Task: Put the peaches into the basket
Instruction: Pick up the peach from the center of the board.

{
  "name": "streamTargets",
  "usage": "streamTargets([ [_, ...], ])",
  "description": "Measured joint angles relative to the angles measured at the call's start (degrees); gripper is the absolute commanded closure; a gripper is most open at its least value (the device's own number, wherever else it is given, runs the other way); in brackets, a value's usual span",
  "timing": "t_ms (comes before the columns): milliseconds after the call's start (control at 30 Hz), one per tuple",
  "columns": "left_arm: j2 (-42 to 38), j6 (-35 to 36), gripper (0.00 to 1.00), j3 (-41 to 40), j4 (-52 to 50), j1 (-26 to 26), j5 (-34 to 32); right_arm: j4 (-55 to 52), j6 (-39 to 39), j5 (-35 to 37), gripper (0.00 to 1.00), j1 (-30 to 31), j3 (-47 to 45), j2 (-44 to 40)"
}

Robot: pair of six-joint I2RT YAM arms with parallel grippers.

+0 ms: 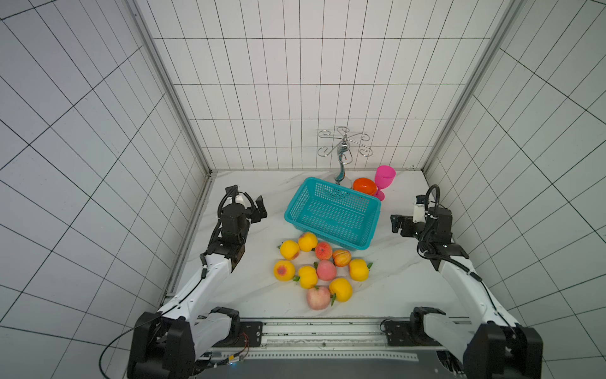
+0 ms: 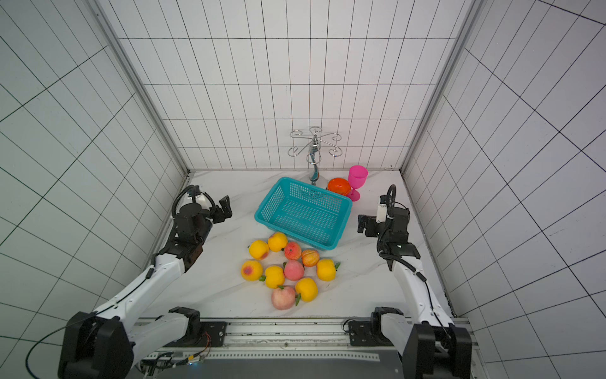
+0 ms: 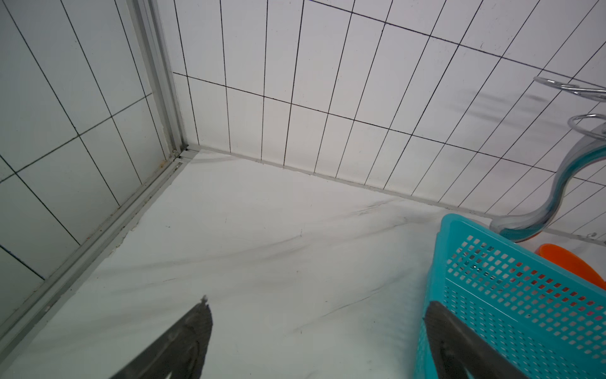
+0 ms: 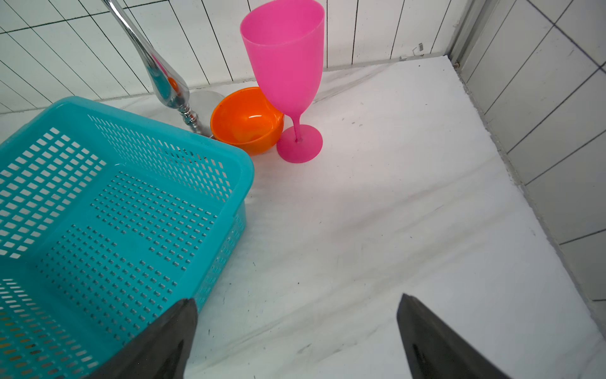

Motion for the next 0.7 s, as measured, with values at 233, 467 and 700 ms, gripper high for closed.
streamTargets([
  [233,1.07,-8.37,0.02,7.13,-16.44,-2.43,6.29,-17.40,6.38,1.46,0.01,3.39,8.20,-7.19],
  [467,-0.63,-10.99,0.01,7.43,-26.21,-7.54,7.39,-33.73,9.49,3.96,0.01,11.80,18.80,-2.10],
  [700,-0.59,-13.35,0.02,13.03,-38.77,-12.70,6.12,-41.18,13.11,5.51,0.01,21.84,18.84,-2.75],
])
